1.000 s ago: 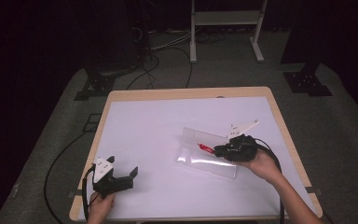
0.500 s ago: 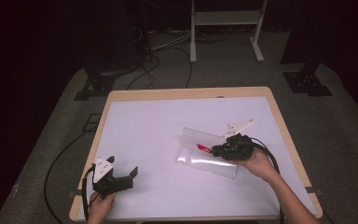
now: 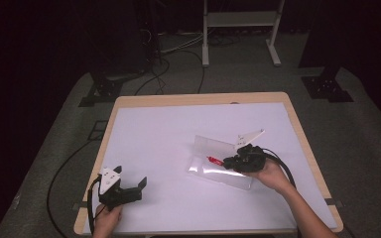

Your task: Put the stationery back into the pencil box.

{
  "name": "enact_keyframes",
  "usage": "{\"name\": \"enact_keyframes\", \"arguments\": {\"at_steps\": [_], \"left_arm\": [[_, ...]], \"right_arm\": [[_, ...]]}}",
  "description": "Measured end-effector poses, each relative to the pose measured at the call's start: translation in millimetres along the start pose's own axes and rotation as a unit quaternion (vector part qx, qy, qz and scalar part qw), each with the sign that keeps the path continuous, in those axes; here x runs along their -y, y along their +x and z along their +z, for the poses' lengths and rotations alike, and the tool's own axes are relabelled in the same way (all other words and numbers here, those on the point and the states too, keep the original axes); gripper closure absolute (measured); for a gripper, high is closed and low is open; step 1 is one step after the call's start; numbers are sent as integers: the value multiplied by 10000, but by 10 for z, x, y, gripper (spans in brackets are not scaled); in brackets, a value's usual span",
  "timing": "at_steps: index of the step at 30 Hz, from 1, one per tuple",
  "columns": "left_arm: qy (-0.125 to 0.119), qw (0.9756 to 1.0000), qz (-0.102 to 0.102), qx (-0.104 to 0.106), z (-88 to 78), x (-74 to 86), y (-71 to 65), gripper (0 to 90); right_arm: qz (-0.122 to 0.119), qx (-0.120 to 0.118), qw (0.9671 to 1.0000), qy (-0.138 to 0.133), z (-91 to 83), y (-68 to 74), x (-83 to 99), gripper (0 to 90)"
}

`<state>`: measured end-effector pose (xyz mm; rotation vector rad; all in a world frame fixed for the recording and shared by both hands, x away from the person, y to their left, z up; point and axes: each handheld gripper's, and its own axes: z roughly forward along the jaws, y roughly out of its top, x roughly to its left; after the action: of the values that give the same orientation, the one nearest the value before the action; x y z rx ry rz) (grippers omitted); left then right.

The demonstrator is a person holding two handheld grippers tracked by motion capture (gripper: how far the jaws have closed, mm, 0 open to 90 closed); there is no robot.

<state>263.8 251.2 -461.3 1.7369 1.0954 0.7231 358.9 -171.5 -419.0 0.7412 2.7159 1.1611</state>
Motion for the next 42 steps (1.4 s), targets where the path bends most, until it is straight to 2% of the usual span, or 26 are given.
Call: {"name": "enact_keyframes", "arguments": {"at_steps": [34, 42], "left_arm": [[-9, 10000, -15, 4, -2, 1, 1, 0], [-10, 10000, -24, 6, -2, 1, 3, 0]], "right_arm": [[156, -110, 9994, 274, 275, -53, 159, 788], [129, -91, 9993, 336, 327, -47, 189, 787]]}}
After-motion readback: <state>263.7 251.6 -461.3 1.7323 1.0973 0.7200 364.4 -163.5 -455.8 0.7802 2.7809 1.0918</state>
